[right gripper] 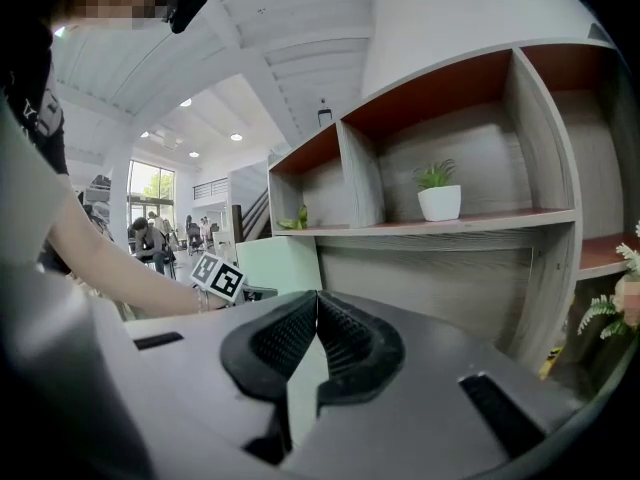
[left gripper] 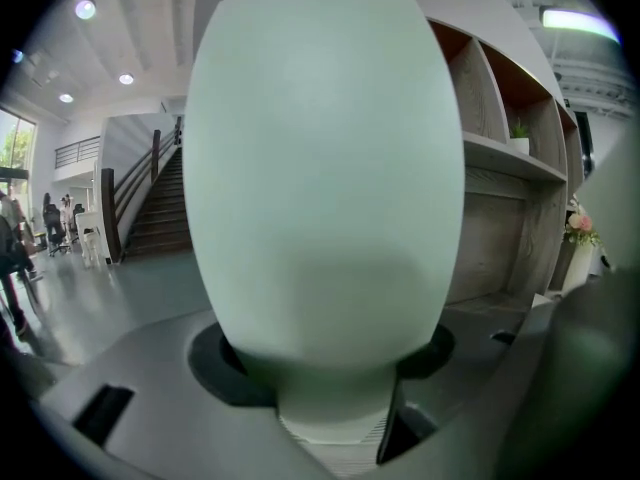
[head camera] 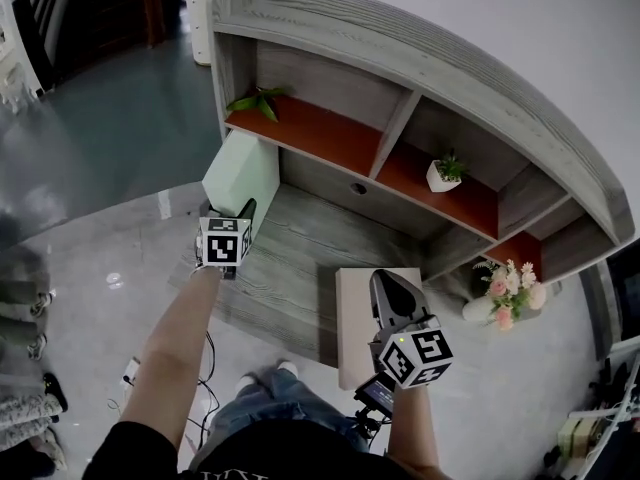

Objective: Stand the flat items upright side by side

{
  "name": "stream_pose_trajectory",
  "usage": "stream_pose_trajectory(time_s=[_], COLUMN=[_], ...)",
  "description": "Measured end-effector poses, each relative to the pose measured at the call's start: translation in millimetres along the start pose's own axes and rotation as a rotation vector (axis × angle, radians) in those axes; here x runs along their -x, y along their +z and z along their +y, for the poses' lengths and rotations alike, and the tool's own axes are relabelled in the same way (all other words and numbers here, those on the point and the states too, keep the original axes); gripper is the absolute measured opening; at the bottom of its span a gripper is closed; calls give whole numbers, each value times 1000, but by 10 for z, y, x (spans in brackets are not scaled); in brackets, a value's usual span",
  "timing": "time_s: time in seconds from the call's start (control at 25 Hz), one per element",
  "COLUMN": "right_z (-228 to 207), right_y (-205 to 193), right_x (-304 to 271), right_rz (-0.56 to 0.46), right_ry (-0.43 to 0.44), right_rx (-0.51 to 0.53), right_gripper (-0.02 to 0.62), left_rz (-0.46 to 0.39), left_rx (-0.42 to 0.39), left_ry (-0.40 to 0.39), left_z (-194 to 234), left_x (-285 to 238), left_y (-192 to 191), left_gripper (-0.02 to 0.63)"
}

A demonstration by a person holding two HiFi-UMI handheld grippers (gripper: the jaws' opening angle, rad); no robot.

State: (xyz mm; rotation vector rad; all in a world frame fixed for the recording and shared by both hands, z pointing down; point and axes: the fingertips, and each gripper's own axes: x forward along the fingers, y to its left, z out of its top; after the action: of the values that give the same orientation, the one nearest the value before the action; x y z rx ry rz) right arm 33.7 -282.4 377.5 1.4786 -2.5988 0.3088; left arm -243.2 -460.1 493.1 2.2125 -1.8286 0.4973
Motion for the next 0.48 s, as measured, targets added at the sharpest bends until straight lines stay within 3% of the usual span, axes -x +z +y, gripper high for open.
stream_pose_trajectory(time_s=[0.4,0.48], right_z=[-102,-84], right_y=[-121,-124], right_x=[-202,-239], right_rz=[49,52], right_ry=[64,81], right_rx=[-11,-12], right_gripper=[15,15], left_rz=[26,20], left_rx=[16,37], left_ry=[1,25], left_z=[172,205], left_x=[-6,10], left_y=[-24,-35], left_gripper=[313,350])
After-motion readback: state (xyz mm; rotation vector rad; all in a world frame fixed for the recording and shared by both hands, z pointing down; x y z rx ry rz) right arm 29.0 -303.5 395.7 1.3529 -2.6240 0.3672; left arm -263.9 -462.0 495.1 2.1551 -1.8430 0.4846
